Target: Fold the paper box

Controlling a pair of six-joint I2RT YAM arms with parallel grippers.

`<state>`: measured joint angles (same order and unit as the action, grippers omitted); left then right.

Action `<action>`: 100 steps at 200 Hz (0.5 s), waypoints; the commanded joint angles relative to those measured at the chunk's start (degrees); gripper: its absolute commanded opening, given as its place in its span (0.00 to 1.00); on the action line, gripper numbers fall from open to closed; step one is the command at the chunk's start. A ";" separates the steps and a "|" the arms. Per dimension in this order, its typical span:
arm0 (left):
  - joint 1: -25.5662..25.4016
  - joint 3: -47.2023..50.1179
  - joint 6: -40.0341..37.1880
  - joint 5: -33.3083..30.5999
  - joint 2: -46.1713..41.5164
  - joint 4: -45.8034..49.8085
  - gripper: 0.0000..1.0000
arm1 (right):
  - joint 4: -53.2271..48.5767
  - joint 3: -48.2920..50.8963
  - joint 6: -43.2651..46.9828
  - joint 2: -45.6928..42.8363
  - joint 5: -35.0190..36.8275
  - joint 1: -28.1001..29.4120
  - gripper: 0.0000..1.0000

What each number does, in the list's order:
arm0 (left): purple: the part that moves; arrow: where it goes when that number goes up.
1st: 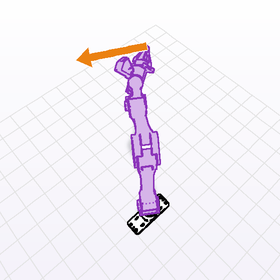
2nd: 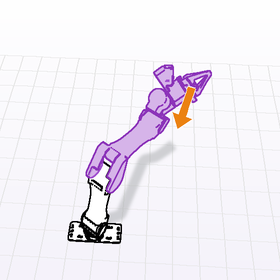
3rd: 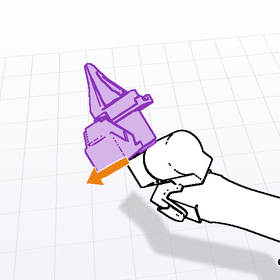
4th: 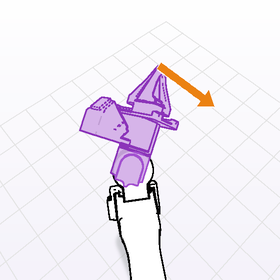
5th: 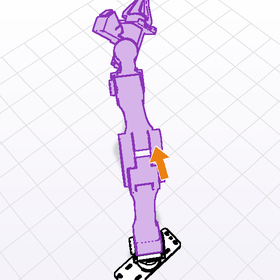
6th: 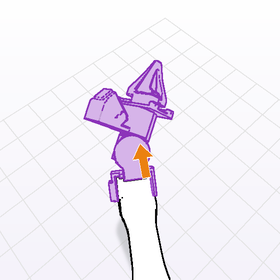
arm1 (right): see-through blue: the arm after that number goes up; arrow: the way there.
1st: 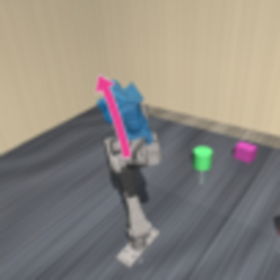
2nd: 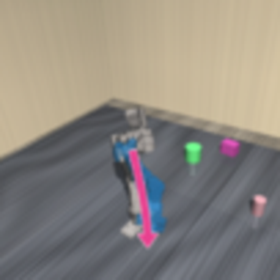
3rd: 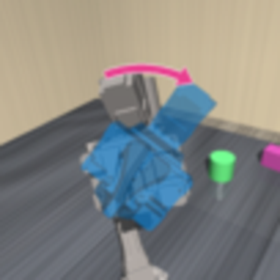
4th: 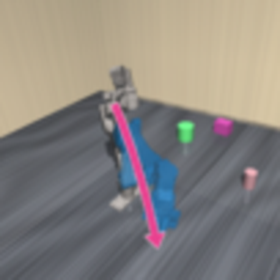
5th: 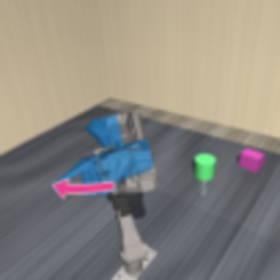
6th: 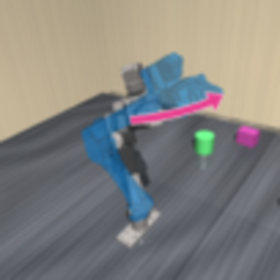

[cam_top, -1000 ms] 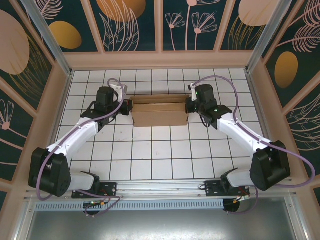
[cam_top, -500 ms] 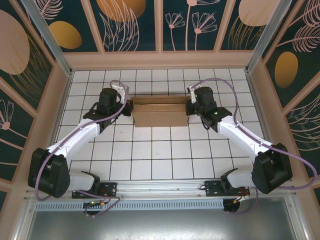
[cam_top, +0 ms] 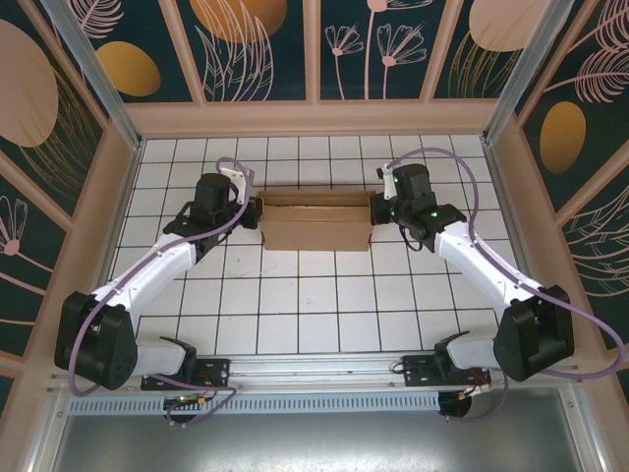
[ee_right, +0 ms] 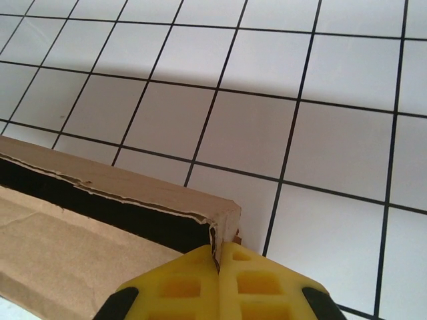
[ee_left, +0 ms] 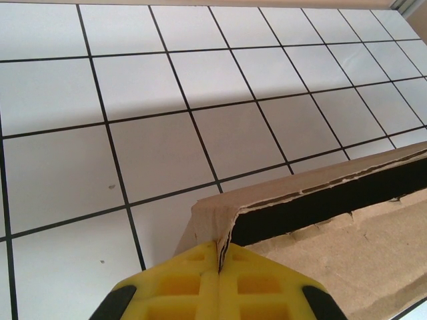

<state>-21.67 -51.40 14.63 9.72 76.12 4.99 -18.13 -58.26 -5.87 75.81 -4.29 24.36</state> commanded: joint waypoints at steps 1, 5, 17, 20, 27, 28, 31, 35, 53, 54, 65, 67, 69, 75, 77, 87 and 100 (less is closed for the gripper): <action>-0.65 1.82 -0.68 -0.06 0.01 6.34 0.00 | -8.14 -0.88 -2.97 1.58 -4.58 -0.67 0.00; -0.61 1.89 -0.60 0.06 -0.05 6.30 0.00 | -8.25 -0.89 -3.17 1.74 -4.98 -0.71 0.00; -0.65 2.07 -0.38 0.13 -0.11 6.12 0.00 | -8.58 -0.73 -4.11 2.13 -5.99 -0.63 0.00; -0.65 2.09 -0.28 0.13 -0.14 6.09 0.00 | -8.66 -0.65 -4.33 2.29 -6.21 -0.63 0.00; -0.65 2.25 -0.10 0.21 -0.19 5.99 0.00 | -8.67 -0.41 -4.70 2.49 -6.57 -0.62 0.00; -0.65 2.26 -0.07 0.21 -0.18 5.99 0.00 | -8.67 -0.34 -4.73 2.45 -6.59 -0.62 0.00; -0.61 2.26 -0.05 0.22 -0.29 5.92 0.00 | -8.68 -0.22 -4.91 2.56 -6.68 -0.58 0.00; -0.65 2.33 -0.07 0.22 -0.27 5.90 0.00 | -8.68 0.04 -4.98 2.54 -6.69 -0.54 0.00; -0.65 2.52 0.19 0.05 -0.70 5.89 0.00 | -8.33 1.41 -5.50 2.01 -5.93 -0.29 0.00; -0.65 2.53 0.16 0.05 -0.66 5.90 0.00 | -8.28 1.53 -5.57 1.90 -5.87 -0.28 0.00; -0.64 2.61 0.38 -0.13 -0.97 5.90 0.00 | -8.02 2.45 -5.80 1.28 -4.87 -0.15 0.00; -0.65 2.62 0.46 -0.18 -1.06 5.90 0.00 | -7.92 2.63 -5.86 1.14 -4.72 -0.11 0.00; -0.65 2.68 0.48 -0.23 -1.12 5.90 0.00 | -7.74 2.80 -5.94 1.00 -4.51 -0.04 0.00; -0.65 2.77 0.64 -0.29 -1.34 5.82 0.00 | -7.23 3.57 -6.35 0.48 -3.88 0.20 0.00; -0.65 2.79 0.68 -0.31 -1.33 5.75 0.00 | -7.02 3.85 -6.59 0.30 -3.66 0.30 0.00; -0.65 2.94 0.83 -0.16 -1.55 5.57 0.00 | -5.56 5.56 -7.47 -0.58 -2.78 1.09 0.00; -0.65 3.13 1.07 0.06 -1.68 5.46 0.00 | -4.18 7.59 -7.93 -1.18 -0.75 2.35 0.00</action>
<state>-21.78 -50.15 14.70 9.58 74.70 4.93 -16.64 -56.12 -11.16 74.65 -6.72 24.10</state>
